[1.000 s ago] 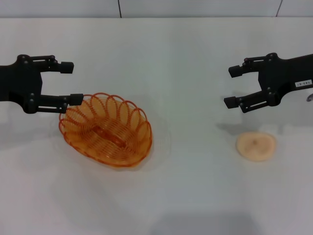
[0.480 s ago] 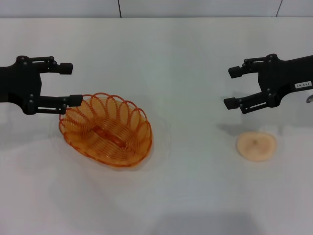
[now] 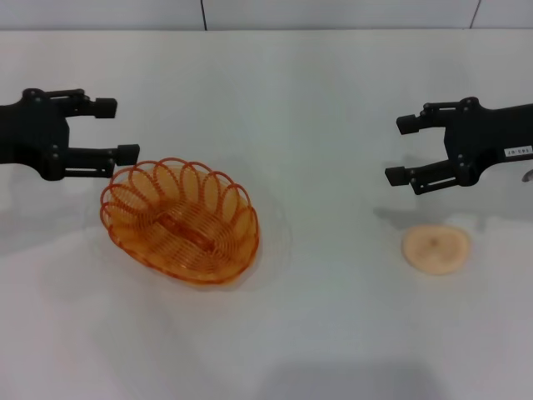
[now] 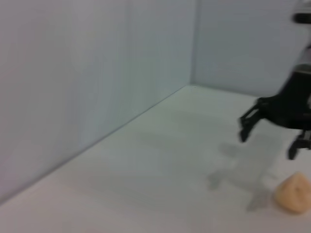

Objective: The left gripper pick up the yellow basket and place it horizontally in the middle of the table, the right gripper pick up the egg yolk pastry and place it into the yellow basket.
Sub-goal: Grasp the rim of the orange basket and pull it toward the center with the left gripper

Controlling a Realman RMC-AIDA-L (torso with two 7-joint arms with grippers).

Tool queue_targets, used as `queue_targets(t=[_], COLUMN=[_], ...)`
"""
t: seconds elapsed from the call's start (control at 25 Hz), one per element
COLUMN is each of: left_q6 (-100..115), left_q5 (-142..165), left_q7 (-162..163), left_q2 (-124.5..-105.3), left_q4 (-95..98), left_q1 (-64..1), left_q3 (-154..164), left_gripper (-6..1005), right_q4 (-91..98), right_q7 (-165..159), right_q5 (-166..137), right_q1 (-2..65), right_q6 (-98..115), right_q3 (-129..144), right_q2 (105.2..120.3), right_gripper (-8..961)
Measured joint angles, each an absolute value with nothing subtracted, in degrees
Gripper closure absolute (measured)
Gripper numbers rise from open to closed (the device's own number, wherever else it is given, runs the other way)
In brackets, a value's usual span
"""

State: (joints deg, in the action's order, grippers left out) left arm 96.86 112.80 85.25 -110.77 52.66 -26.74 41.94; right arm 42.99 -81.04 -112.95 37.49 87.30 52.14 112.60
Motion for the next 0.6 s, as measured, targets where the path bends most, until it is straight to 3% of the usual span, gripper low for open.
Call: queue_targets(t=[0.2, 0.28, 0.4, 0.6], left_q6=[95.98, 96.36, 98.04, 98.59], left_q5=[120.67, 123.73, 126.88, 134.68], left_q7=[102.14, 108.32, 117.01, 127.60], left_q2=[-115.31, -116.30, -116.02, -112.74], left_q4=[67.38, 70.68, 72.76, 70.42], left_q1=[-24.44, -24.48, -25.64, -29.56], left_q3=[41.97, 42.07, 42.75, 43.10], left_gripper=[265, 269, 274, 284], right_q4=[44.06, 44.47, 44.52, 44.56], right_q7=[-80.88, -80.79, -80.33, -79.75], right_q5=[-112.93, -112.92, -112.65, -112.23], right_q1=[36.67, 36.50, 36.48, 36.68], right_q6=[86.91, 86.87, 86.86, 87.13], right_q3=[51.86, 51.70, 51.68, 51.98], right_q2=[112.97, 113.09, 113.17, 113.65], right_gripper=[96, 96, 96, 96])
